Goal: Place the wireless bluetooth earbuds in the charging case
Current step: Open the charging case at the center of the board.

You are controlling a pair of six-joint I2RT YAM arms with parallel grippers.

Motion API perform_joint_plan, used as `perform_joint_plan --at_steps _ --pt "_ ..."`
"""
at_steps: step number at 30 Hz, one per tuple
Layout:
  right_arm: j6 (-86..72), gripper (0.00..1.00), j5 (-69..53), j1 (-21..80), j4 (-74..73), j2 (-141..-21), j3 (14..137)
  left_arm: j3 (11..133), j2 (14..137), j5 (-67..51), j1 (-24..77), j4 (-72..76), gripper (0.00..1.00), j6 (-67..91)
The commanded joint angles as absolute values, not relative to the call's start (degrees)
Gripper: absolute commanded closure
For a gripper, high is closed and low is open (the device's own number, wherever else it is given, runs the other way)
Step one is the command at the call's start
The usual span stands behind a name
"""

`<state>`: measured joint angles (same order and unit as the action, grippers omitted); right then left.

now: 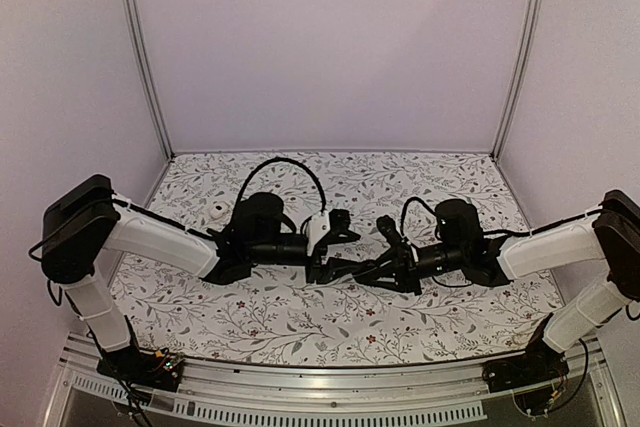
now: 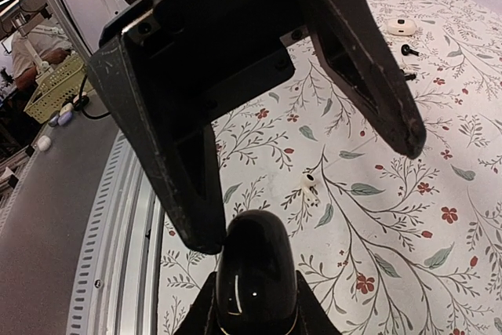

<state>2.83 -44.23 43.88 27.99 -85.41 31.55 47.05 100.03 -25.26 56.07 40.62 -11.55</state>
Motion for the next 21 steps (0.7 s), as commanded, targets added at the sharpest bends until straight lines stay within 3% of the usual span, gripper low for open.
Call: perform_joint_plan --at_steps 1,21 --pt "2.9 1.00 -45.3 44.1 28.5 -85.9 33.2 48.9 101.5 -25.1 56.8 38.6 0.39 -12.6" --pt "3.3 1.00 -46.0 44.2 27.6 -85.7 33.7 48.4 100.9 -19.2 57.1 37.5 0.41 -14.4"
